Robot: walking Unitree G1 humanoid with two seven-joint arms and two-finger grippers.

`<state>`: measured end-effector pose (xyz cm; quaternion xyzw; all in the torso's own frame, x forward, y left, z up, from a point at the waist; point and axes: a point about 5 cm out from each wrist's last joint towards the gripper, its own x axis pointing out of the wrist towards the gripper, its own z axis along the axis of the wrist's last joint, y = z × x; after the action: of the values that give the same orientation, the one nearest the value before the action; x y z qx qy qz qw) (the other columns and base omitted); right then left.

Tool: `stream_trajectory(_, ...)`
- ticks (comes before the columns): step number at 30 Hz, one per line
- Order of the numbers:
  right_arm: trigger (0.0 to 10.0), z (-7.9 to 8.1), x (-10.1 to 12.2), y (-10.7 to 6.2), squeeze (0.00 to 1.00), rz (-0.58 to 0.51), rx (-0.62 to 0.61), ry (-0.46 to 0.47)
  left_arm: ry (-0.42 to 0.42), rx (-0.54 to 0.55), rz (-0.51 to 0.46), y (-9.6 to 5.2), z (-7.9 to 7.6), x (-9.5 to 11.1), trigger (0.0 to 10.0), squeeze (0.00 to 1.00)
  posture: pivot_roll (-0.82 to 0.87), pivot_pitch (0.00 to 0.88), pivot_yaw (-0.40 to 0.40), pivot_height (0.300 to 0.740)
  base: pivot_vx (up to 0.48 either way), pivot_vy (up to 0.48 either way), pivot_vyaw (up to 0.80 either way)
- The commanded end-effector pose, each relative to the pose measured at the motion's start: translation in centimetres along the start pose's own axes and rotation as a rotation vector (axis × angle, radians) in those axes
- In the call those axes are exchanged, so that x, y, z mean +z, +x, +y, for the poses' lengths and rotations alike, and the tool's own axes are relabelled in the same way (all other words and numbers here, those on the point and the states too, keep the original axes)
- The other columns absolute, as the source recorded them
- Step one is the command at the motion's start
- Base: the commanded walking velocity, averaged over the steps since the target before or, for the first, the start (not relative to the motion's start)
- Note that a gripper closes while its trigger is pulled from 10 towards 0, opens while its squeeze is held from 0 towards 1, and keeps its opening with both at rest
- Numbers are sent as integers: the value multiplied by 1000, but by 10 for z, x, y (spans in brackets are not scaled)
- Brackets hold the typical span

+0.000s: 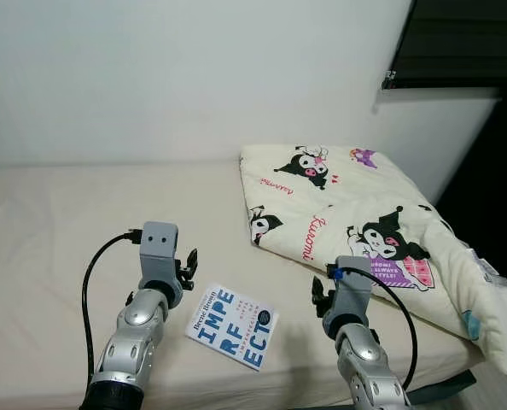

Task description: Clean up the room

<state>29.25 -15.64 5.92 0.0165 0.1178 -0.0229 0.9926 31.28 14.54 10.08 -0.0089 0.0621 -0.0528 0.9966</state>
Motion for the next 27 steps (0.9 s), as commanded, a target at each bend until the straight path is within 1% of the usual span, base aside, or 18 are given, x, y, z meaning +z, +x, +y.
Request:
stream_trajectory(1,10000,-4,-4,0,0,20,-20,11,8,3,49,-3,3,-10,10000,0,-10,26,-24,735,0,0,0)
stream_trajectory(4,10000,-5,-5,-1,0,19,-24,12,2,0,46,-3,2,-10,10000,0,-9,26,-24,730,0,0,0)
stream_trajectory(12,10000,-11,-5,-3,0,9,-50,11,2,-35,48,-5,-8,-8,10000,0,-13,33,-18,696,0,0,0)
stream_trajectory(17,10000,-12,-5,-3,0,8,-50,10,7,-36,52,-6,-9,-9,10000,0,-10,33,-20,681,0,0,0)
stream_trajectory(24,10000,-14,-4,-2,0,7,-55,-6,16,-35,55,-7,-8,-11,10000,0,-10,31,-23,681,0,0,0)
stream_trajectory(27,10000,-14,-4,-1,0,6,-57,-6,10,-38,58,-8,-11,-12,10000,0,-12,28,-23,681,0,0,0)
